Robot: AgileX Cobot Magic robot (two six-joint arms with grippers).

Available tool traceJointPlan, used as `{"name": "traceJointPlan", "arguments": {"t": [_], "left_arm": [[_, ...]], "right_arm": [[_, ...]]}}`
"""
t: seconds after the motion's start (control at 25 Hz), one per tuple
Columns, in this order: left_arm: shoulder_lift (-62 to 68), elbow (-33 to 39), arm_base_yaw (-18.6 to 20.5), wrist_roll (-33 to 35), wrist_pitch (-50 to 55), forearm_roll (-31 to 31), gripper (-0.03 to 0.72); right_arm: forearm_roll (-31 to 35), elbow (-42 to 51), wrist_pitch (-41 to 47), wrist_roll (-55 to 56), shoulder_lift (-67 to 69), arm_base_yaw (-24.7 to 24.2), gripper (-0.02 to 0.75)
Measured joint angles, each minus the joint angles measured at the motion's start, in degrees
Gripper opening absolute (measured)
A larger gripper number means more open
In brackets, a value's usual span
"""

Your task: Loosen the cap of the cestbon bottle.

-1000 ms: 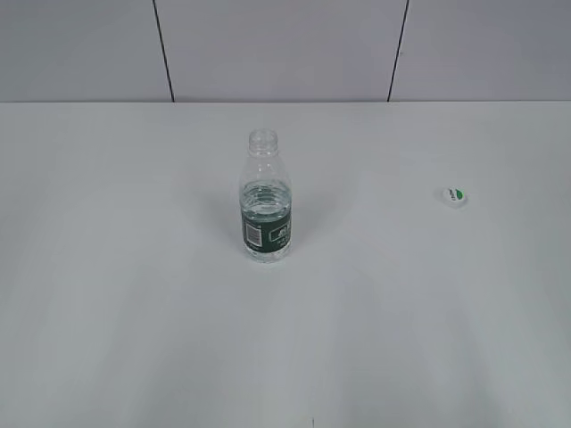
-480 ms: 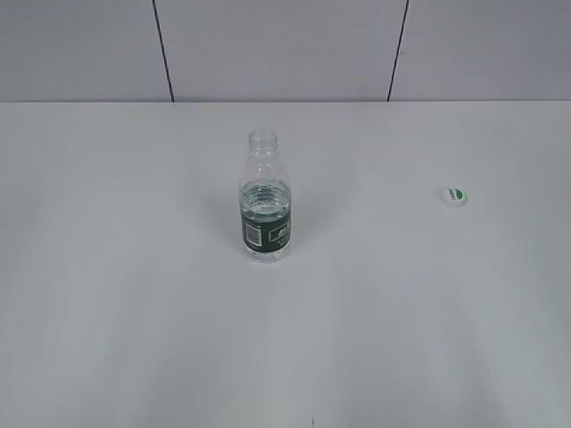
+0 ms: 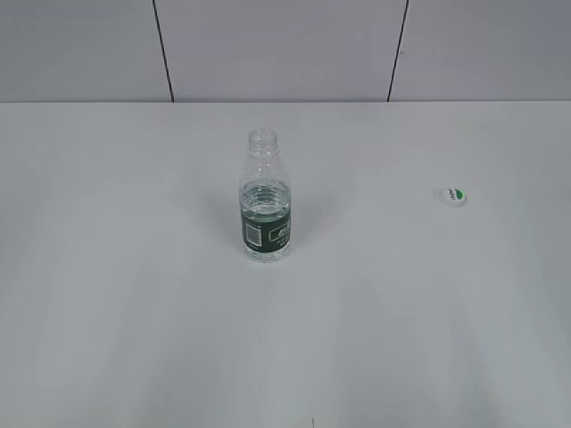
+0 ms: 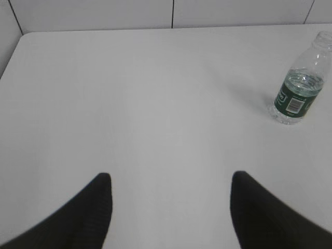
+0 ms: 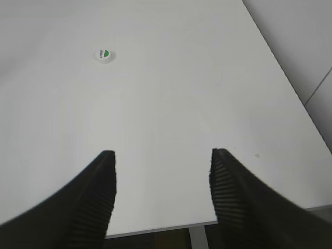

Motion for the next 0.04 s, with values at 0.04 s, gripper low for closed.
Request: {"name": "traceJointPlan", "arguments": {"t": [0.04], "left_arm": [[0.0, 0.0, 0.0, 0.0, 0.0, 0.0, 0.444]], "right_arm": [[0.0, 0.0, 0.0, 0.0, 0.0, 0.0, 0.441]]}}
